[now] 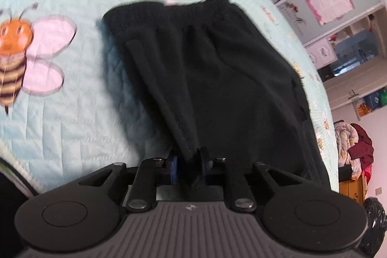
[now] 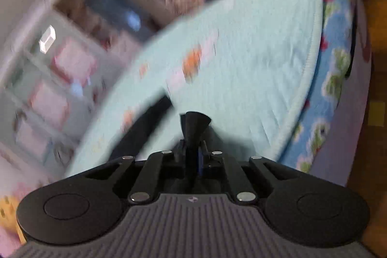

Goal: Fold clothes

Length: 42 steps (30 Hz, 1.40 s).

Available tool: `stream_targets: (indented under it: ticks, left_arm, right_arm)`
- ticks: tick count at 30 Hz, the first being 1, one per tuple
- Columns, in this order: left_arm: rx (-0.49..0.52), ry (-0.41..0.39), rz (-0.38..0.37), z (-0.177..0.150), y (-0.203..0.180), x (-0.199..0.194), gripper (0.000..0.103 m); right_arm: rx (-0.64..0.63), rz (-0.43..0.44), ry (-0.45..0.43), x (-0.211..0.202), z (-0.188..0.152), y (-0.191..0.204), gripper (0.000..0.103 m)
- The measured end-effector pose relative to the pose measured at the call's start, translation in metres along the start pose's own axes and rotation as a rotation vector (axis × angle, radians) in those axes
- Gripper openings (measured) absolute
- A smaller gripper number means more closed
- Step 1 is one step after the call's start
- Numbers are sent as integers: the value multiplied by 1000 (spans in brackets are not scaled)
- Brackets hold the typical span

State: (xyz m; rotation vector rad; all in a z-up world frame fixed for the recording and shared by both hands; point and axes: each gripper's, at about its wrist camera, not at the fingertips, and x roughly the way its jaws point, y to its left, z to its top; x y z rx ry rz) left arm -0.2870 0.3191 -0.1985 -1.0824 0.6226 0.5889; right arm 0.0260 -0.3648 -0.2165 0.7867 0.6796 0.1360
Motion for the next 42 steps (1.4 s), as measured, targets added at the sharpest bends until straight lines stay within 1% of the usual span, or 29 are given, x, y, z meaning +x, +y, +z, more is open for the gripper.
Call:
stream_targets:
  ticks: [1, 2, 3, 4, 5, 6, 8, 11, 12, 15, 17, 19, 23, 25, 27, 29, 31, 33, 36, 39, 41, 42]
  left_arm:
    - [1, 4, 0, -2, 1, -2, 28]
    - [3, 6, -2, -3, 3, -6, 32]
    - [6, 6, -8, -4, 5, -11, 42]
    - [8, 1, -10, -4, 7, -17, 49]
    - [9, -11, -7, -3, 10, -25, 51]
    - [10, -27, -2, 0, 13, -33, 52]
    - [10, -62, 8, 4, 19, -50, 52]
    - [27, -147, 22, 10, 20, -77, 52]
    - [39, -172, 21, 11, 16, -82, 52]
    - [81, -221, -1, 19, -4, -92, 55]
    - [115, -226, -18, 22, -21, -87, 56]
    - [149, -220, -23, 24, -36, -78, 57]
    - [219, -202, -18, 26, -64, -54, 57]
    - [266, -206, 2, 28, -80, -38, 58]
    - [307, -208, 17, 30, -94, -22, 59]
    - [344, -208, 31, 34, -105, -5, 60]
    - [380, -203, 49, 37, -113, 16, 61]
    - [405, -188, 64, 37, -112, 35, 62]
    - [442, -165, 86, 37, -111, 63, 62]
    - [475, -148, 99, 33, -106, 87, 62]
    - [506, -161, 111, 25, -101, 97, 63]
    - [535, -182, 117, 19, -101, 99, 64]
  right_arm:
    - [13, -22, 21, 5, -2, -5, 14]
    - [30, -26, 15, 5, -4, -9, 15]
    - [49, -20, -7, 0, -4, -10, 23]
    - [64, -29, -39, -6, -4, -11, 28]
    - [77, -47, -77, -14, -4, -11, 38]
    - [79, -73, -119, -23, -3, -10, 42]
    - [43, -98, -188, -40, 1, -3, 42]
    - [-16, -64, -240, -56, 9, 14, 42]
    - [-36, -40, -243, -58, 10, 21, 42]
    - [-92, 41, -205, -51, 7, 50, 42]
    - [-132, 89, -157, -42, 0, 73, 42]
    - [-182, 139, -102, -29, -15, 97, 42]
    - [-313, 209, 8, -6, -54, 148, 41]
    - [-387, 235, 49, 5, -73, 173, 37]
    - [-469, 248, 66, 15, -89, 197, 37]
    - [-529, 249, 68, 29, -97, 216, 37]
    - [-561, 239, 63, 51, -98, 231, 37]
    - [-561, 200, 27, 75, -88, 238, 37]
    - [-476, 131, -16, 102, -60, 228, 37]
    - [-385, 68, -56, 121, -24, 200, 37]
    - [-330, 35, -82, 130, 3, 178, 38]
    - [-297, 26, -91, 134, 17, 165, 38]
